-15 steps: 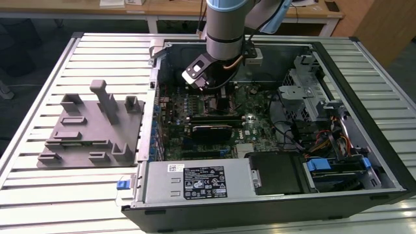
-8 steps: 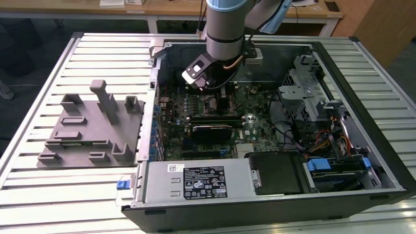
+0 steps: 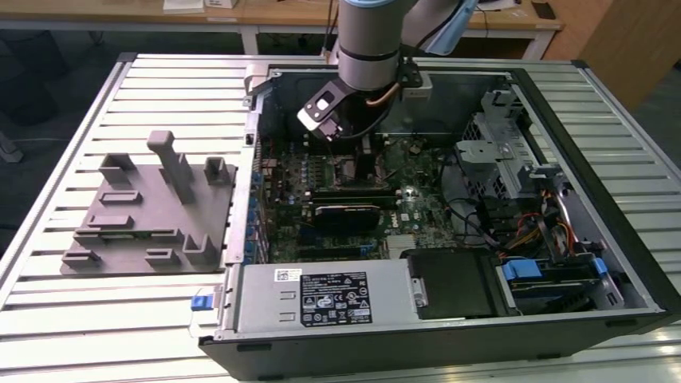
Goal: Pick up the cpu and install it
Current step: 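Place the cpu into insertion slot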
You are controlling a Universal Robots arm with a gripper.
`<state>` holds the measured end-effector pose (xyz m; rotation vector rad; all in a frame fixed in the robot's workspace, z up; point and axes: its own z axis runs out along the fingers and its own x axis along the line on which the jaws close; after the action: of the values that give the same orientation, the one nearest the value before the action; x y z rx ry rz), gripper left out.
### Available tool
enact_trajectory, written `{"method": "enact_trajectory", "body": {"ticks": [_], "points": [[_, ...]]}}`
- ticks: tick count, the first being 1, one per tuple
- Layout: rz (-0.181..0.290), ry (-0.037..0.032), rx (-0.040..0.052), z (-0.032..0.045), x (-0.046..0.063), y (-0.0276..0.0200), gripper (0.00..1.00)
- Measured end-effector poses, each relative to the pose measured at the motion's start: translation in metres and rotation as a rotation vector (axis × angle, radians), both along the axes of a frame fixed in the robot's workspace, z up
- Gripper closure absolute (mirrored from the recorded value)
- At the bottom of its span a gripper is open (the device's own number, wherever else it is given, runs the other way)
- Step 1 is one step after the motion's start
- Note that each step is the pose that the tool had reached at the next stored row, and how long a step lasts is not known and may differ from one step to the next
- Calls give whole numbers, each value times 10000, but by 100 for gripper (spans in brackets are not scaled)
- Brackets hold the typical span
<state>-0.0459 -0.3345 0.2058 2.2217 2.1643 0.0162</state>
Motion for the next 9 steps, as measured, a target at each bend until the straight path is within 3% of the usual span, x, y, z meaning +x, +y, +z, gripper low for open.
{"method": "enact_trajectory", "body": {"ticks": [6, 9], "points": [[0, 0, 0, 135, 0, 0, 38], [0, -2, 3, 143, 0, 0, 38]]}}
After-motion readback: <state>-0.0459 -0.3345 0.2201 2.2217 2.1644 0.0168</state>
